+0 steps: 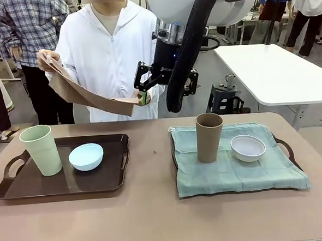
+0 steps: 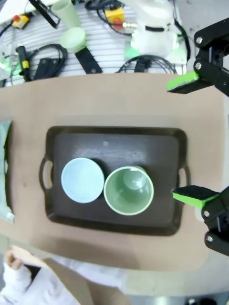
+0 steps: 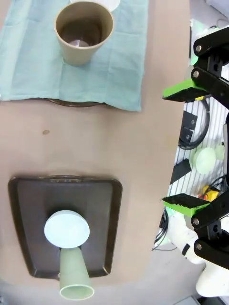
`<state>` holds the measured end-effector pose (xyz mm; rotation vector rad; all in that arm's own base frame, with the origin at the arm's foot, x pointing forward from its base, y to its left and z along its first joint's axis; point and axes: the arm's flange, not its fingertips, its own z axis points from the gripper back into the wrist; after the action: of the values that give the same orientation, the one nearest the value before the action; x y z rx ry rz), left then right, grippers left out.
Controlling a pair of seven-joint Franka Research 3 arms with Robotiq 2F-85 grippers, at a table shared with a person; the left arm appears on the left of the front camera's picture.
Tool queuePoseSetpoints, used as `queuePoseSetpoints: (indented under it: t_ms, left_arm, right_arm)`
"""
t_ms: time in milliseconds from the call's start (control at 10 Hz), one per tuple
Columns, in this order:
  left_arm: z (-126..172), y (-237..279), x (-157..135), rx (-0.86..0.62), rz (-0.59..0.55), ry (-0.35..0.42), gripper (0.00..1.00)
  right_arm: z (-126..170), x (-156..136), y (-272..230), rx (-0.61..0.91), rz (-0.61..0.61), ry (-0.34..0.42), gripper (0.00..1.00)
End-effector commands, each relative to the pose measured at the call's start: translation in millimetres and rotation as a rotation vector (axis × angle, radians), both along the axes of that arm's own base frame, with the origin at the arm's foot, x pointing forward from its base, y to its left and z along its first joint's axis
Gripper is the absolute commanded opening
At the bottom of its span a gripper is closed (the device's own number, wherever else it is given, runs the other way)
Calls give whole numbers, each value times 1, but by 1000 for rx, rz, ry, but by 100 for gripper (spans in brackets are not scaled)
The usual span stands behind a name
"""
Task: Set up a tray with a mat and arrange the tableware.
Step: Pick up the Picnic Bowl and Reusable plastic cup from the Handle tray in front of the human's position and hold them in the air.
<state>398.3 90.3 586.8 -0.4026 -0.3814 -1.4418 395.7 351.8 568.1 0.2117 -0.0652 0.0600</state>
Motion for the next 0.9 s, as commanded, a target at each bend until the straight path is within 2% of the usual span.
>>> queuePoseSetpoints:
  t_ms: [0, 100, 200, 500, 700, 800]
  left_arm:
    - [-11, 18, 22, -67, -174, -101, 100]
    - [-23, 27, 34, -114, -278, -96, 100]
    - [-37, 32, 42, -160, -326, -90, 100]
    - [-77, 44, 61, -308, -212, -121, 100]
    - [-101, 49, 70, -313, -101, -71, 100]
    - [-112, 58, 75, -309, -82, -38, 100]
  right_arm:
    - [-9, 5, 20, -27, 7, 4, 100]
    - [-14, 7, 30, -43, 14, 5, 100]
    - [-21, 8, 36, -64, 26, 13, 100]
    - [-51, 12, 62, -123, 29, 43, 100]
    - [-69, 20, 85, -110, 8, 23, 100]
    - [-79, 23, 94, -105, 16, 26, 100]
